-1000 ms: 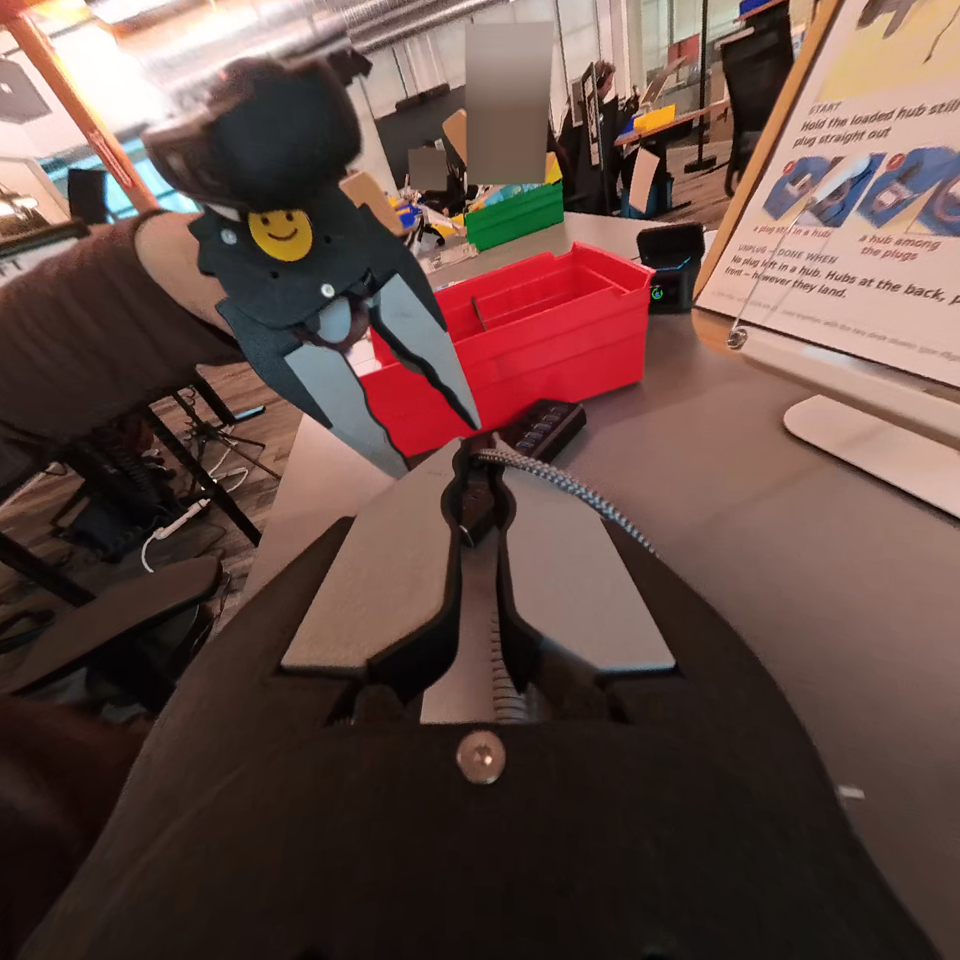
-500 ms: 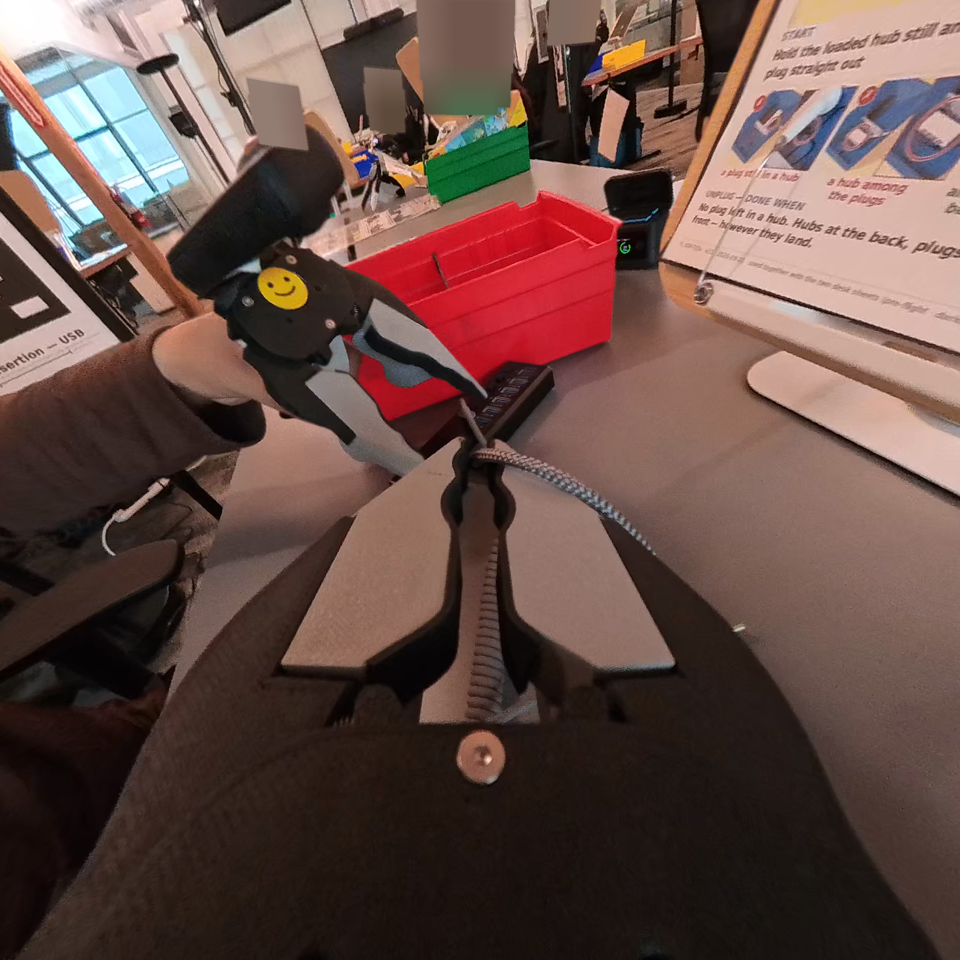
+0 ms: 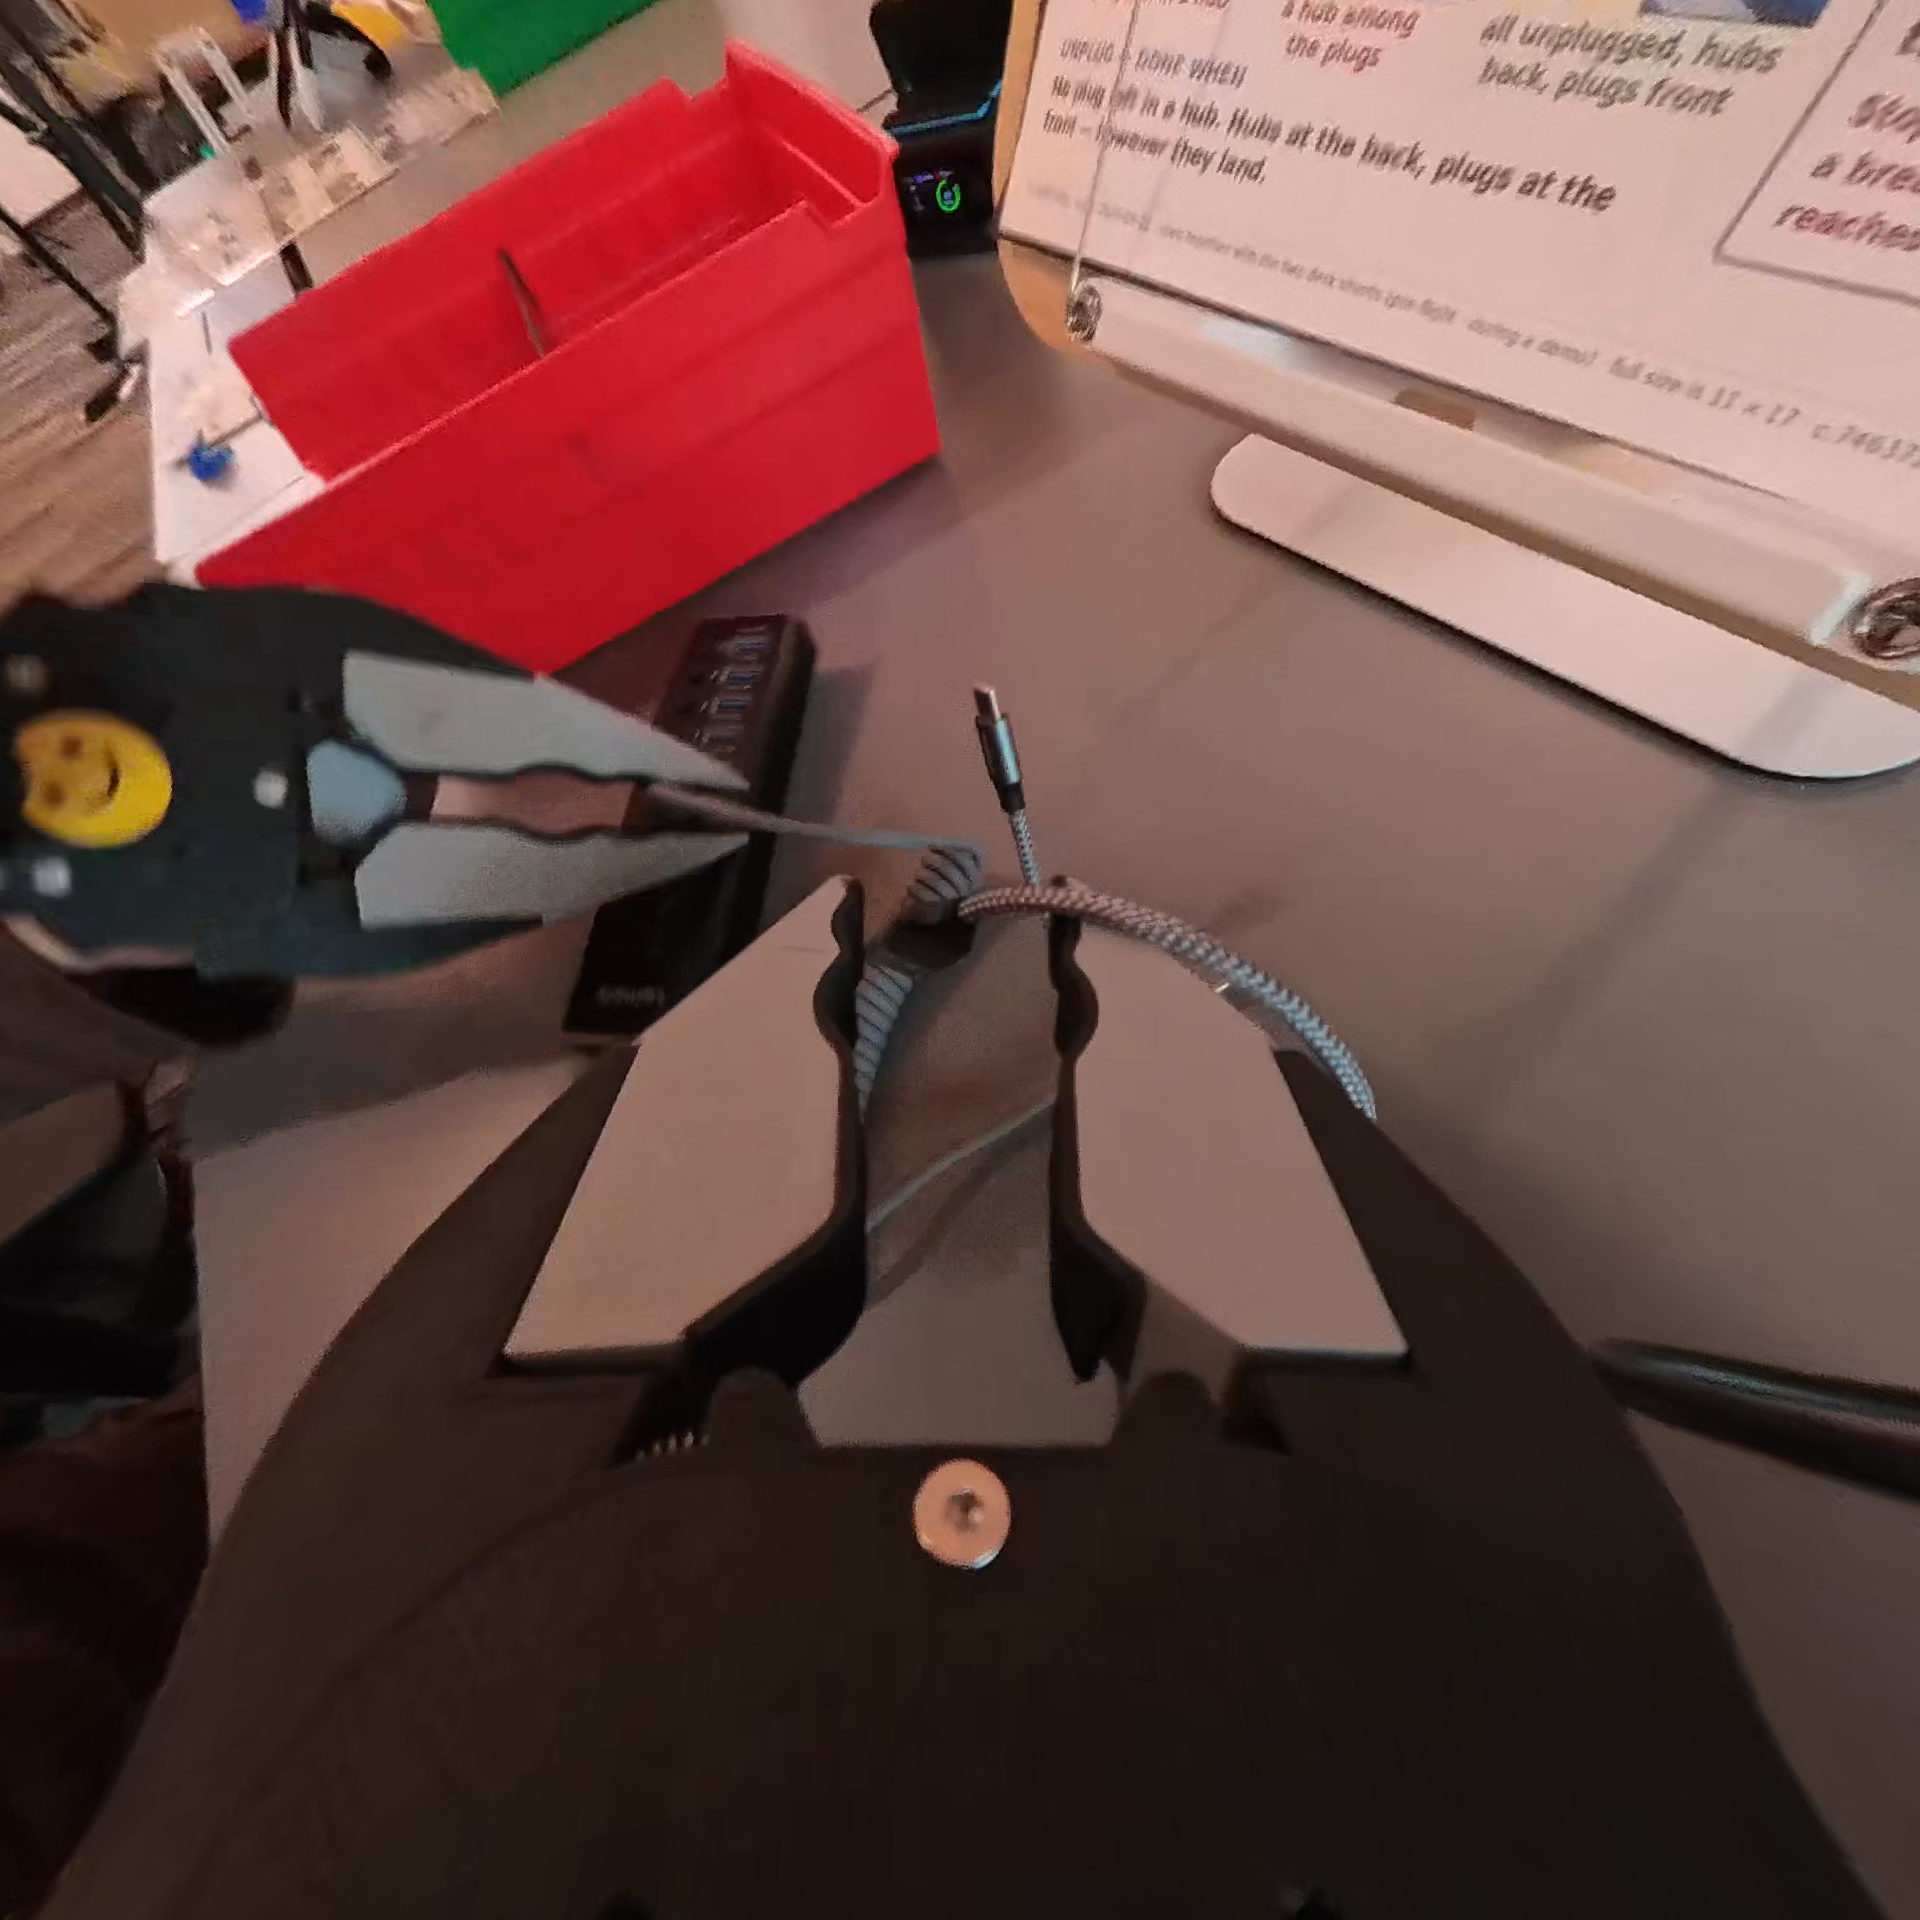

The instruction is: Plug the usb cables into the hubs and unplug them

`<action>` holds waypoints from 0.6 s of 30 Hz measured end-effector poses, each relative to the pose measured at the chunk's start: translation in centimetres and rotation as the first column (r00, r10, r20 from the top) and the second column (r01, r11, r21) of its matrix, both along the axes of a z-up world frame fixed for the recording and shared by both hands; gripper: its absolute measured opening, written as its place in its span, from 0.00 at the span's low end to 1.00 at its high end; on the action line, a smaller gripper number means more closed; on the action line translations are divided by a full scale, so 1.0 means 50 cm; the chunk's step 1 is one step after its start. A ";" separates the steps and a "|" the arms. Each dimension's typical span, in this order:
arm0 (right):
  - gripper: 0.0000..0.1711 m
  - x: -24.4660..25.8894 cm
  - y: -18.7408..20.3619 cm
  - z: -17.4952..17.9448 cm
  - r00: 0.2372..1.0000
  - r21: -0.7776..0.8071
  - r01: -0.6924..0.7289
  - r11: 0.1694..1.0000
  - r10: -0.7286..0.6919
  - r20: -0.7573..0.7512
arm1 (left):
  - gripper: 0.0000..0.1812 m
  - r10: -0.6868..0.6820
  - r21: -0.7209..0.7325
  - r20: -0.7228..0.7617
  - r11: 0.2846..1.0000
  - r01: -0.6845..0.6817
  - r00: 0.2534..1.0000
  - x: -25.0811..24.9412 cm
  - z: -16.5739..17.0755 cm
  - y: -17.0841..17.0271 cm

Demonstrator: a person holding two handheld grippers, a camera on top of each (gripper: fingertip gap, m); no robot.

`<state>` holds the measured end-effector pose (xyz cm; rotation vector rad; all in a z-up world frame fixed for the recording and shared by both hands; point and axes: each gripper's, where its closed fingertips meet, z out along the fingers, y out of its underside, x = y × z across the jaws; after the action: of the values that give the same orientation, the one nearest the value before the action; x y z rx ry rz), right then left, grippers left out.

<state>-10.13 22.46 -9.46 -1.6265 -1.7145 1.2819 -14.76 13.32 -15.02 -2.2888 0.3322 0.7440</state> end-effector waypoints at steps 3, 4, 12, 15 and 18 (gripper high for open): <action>0.28 0.006 0.011 0.026 0.999 -0.022 0.032 0.999 -0.033 -0.044 | 0.04 -0.058 0.096 -0.132 0.993 0.071 0.990 0.026 0.024 0.004; 0.32 0.007 0.017 0.035 0.997 -0.025 0.049 0.998 -0.050 -0.060 | 0.04 -0.065 0.111 -0.171 0.990 0.085 0.983 0.028 0.028 0.002; 0.42 -0.046 -0.106 0.083 0.980 -0.145 -0.184 0.972 0.169 -0.108 | 0.02 0.006 0.171 -0.112 0.985 0.013 0.994 0.033 0.013 -0.013; 0.42 -0.082 -0.205 0.043 0.936 -0.073 -0.344 0.936 0.349 0.057 | 0.09 -0.010 0.215 0.044 0.977 0.000 0.999 0.051 0.017 -0.032; 0.43 -0.101 -0.256 0.011 0.897 0.096 -0.425 0.900 0.403 0.183 | 0.19 -0.062 0.254 0.241 0.967 -0.002 0.969 0.065 0.047 -0.096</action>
<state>-15.16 9.67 -8.90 -1.3593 -2.2881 1.2083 -11.50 8.54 -12.65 -2.0981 0.1460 0.4487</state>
